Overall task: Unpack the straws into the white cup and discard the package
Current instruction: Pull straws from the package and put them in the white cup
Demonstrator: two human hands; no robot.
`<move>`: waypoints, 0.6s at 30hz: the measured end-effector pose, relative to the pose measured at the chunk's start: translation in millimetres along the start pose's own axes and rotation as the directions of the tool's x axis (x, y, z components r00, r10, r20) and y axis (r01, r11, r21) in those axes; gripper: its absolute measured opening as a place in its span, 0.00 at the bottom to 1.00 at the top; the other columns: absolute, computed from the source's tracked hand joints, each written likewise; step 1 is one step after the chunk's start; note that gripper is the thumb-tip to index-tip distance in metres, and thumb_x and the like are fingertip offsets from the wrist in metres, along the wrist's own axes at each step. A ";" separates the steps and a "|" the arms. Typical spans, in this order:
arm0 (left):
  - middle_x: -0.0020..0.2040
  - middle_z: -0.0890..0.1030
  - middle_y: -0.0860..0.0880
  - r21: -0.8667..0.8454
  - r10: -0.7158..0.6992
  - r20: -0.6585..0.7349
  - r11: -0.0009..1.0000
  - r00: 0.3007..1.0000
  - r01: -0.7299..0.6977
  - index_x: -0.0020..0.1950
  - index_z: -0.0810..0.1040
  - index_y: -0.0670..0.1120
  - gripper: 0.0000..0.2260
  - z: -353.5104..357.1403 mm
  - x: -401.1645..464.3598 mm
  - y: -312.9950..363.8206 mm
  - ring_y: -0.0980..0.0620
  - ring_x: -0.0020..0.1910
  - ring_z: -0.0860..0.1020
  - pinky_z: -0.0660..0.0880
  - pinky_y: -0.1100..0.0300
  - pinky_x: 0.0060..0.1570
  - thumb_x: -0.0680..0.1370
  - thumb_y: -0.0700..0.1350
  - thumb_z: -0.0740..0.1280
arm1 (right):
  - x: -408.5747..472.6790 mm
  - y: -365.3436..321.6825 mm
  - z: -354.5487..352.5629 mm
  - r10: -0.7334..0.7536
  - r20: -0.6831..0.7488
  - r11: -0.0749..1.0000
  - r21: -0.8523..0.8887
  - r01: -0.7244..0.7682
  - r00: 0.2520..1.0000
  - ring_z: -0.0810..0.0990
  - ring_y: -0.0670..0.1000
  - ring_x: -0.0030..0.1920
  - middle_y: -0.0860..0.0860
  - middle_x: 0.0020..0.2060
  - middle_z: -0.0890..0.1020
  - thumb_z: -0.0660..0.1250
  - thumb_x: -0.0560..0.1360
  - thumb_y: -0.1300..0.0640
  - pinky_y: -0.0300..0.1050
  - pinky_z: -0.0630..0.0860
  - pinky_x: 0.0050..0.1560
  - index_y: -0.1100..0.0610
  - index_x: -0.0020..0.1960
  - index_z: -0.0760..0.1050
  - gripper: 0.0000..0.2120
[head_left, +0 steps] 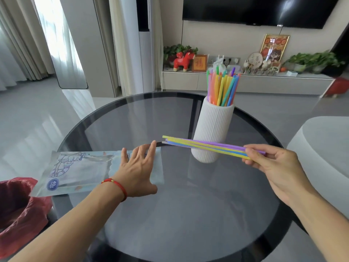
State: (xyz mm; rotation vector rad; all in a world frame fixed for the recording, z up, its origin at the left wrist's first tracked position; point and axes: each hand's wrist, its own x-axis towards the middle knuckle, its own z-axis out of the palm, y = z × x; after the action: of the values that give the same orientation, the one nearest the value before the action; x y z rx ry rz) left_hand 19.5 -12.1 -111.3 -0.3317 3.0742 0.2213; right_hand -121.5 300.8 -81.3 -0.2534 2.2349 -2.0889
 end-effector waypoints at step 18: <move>0.32 0.72 0.50 -0.090 0.045 -0.460 0.991 0.887 -0.097 0.47 0.62 0.51 0.08 -18.1 0.0 71.3 0.38 0.33 0.74 0.67 0.52 0.30 0.80 0.51 0.61 | -23.4 -30.9 22.1 -0.457 0.182 0.887 0.028 0.460 0.870 0.90 0.55 0.41 0.51 0.56 0.88 0.76 0.76 0.47 0.50 0.87 0.33 0.48 0.66 0.83 0.19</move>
State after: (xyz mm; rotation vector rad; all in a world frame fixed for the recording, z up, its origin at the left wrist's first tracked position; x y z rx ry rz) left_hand 3.7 54.3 -83.6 -0.3140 3.5557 0.3671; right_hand -92.6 281.0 -53.6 -1.0306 2.2422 -2.1326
